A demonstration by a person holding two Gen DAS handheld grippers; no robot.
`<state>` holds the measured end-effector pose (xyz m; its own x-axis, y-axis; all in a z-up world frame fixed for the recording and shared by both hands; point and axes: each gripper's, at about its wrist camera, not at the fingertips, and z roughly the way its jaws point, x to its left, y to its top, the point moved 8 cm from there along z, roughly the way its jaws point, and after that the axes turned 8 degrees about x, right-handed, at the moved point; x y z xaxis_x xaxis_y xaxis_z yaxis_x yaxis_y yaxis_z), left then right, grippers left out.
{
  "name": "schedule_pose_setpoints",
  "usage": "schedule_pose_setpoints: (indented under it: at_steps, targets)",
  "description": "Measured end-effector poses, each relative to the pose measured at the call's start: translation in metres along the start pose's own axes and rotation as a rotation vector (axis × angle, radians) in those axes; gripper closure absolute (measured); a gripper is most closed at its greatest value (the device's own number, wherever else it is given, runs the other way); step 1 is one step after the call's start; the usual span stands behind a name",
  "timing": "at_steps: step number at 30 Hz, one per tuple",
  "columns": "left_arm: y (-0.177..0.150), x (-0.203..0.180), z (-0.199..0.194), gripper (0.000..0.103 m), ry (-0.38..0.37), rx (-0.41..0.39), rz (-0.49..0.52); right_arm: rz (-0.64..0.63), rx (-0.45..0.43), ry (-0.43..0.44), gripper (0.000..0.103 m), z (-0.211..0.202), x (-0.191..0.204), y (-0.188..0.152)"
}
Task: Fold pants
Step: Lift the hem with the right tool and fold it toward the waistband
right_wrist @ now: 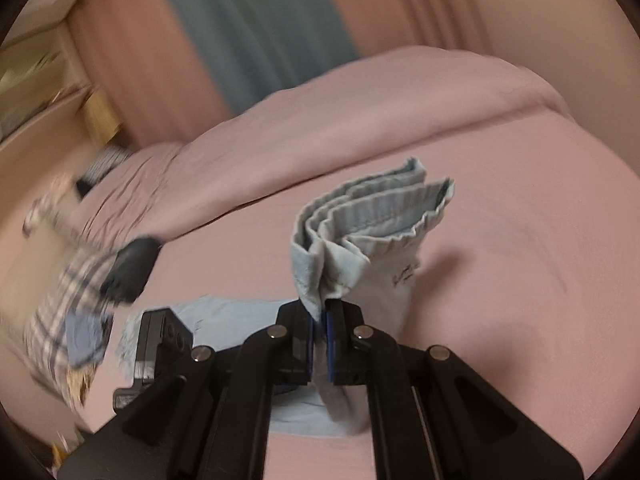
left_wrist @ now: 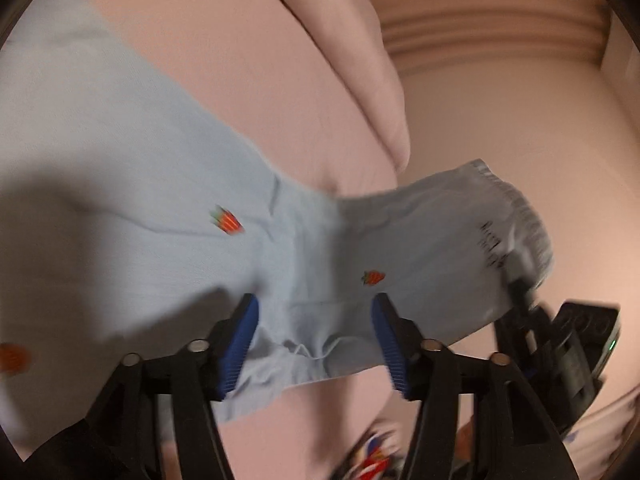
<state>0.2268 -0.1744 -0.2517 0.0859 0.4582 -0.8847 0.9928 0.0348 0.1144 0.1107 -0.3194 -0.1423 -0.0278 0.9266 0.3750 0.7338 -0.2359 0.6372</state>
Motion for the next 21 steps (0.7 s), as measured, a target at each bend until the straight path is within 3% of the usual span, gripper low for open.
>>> schedule_pose_setpoints:
  at_steps: [5,9,15,16,18,20,21]
  targets:
    - [0.013,0.009,-0.052,0.038,-0.103,-0.047,-0.058,-0.196,0.081,0.012,0.098,0.035,0.055,-0.020]
    - [0.024,0.022,-0.067,0.029,-0.244,-0.046,-0.159,-0.322,0.164,-0.005,0.098,0.066,0.083,-0.052]
    - [0.027,0.051,-0.041,0.028,-0.170,0.047,-0.230,-0.566,0.248,-0.063,0.098,0.104,0.117,-0.099]
    - [0.028,0.057,-0.042,0.030,-0.135,0.037,-0.223,-0.597,0.257,-0.065,0.098,0.107,0.121,-0.105]
    - [0.032,0.060,-0.047,0.046,-0.082,0.007,-0.176,-0.657,0.267,-0.090,0.098,0.114,0.127,-0.115]
    - [0.036,0.056,-0.052,0.073,-0.043,-0.005,-0.121,-0.671,0.261,-0.112,0.098,0.117,0.127,-0.115]
    - [0.036,0.054,-0.052,0.080,-0.029,-0.013,-0.099,-0.668,0.256,-0.115,0.097,0.117,0.126,-0.113]
